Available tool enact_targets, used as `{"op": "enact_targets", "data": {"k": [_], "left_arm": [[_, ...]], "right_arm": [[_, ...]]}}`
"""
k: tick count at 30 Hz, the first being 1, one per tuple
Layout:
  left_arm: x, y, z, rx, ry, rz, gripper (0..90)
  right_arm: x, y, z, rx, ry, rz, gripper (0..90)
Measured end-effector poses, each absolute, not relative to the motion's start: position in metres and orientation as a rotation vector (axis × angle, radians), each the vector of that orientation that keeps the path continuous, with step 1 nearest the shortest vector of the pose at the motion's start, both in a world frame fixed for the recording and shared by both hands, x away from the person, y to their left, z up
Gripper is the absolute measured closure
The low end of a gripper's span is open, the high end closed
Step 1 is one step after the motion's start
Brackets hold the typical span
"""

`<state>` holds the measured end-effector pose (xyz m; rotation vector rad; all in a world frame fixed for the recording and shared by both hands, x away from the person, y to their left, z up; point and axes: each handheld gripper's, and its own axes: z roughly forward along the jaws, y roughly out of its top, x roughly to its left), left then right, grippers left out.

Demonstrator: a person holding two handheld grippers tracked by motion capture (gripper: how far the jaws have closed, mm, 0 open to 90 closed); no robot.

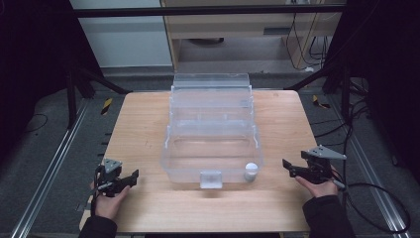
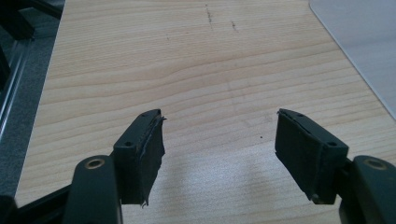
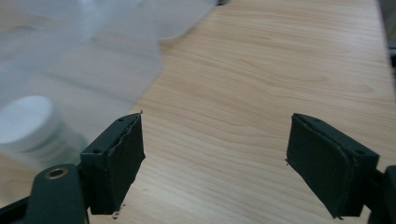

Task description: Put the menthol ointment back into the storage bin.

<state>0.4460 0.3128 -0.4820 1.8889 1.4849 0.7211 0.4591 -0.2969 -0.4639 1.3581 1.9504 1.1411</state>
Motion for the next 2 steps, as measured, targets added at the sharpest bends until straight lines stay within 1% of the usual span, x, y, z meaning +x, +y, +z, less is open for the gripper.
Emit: {"op": "enact_targets", "data": {"k": [2], "left_arm": [[0.4463, 0.3130, -0.4825, 1.891, 1.486, 0.720, 31.1]], "right_arm": [[0.4593, -0.3027, -0.4682, 1.415, 1.906, 1.142, 17.6]]}}
